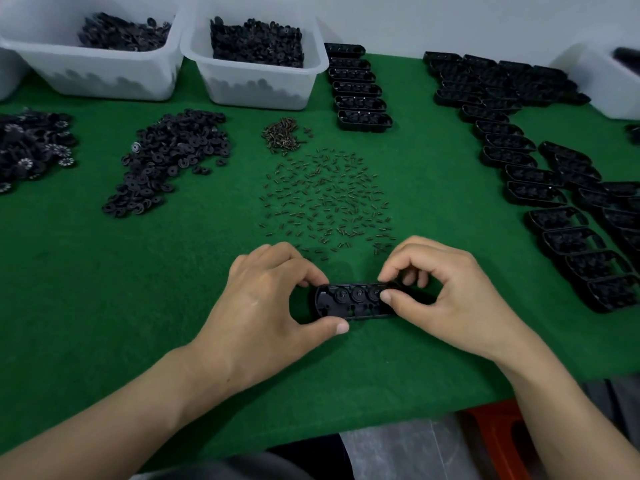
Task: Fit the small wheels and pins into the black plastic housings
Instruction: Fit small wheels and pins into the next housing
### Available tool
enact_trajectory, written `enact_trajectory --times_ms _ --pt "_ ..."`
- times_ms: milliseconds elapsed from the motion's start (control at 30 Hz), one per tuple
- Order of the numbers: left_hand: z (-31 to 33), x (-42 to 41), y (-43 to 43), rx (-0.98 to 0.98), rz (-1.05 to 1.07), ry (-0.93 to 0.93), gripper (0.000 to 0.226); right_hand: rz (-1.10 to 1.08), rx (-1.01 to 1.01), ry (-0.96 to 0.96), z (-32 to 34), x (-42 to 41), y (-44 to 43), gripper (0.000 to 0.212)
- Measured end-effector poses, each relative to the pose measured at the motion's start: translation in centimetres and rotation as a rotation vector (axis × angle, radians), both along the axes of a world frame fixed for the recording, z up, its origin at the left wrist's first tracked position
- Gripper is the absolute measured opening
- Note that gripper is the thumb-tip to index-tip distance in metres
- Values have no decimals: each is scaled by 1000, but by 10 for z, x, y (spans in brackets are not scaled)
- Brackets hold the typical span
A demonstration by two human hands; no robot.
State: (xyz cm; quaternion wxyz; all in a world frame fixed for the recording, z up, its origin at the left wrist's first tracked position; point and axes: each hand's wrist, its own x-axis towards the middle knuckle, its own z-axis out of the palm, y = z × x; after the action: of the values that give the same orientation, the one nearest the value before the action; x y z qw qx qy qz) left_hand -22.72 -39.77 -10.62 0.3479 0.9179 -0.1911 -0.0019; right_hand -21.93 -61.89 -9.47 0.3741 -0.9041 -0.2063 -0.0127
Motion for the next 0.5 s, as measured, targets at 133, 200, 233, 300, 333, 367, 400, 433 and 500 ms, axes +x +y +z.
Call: enact_trajectory --times_ms 133,200,233,300,333,367,400,433,500 --pt "0 0 0 -2 -2 4 40 36 45 18 1 -1 -2 12" --pt "0 0 0 2 -2 4 41 50 37 40 0 -2 -2 16" --pt "0 0 0 4 -2 6 42 53 55 55 -1 -2 -2 18" --pt "0 0 0 5 -6 8 42 42 146 89 0 -2 -6 19" --pt "0 0 0 7 -9 8 42 29 188 97 1 -2 -8 17" --pt "0 0 0 8 -10 7 42 19 205 98 2 -3 -9 15" --pt "0 0 0 7 -9 6 42 18 192 94 2 -4 -10 13" --pt "0 0 1 6 -9 4 43 26 158 89 2 -5 -10 10" --pt "0 0 1 3 -11 -3 46 49 82 90 1 -9 -8 11"
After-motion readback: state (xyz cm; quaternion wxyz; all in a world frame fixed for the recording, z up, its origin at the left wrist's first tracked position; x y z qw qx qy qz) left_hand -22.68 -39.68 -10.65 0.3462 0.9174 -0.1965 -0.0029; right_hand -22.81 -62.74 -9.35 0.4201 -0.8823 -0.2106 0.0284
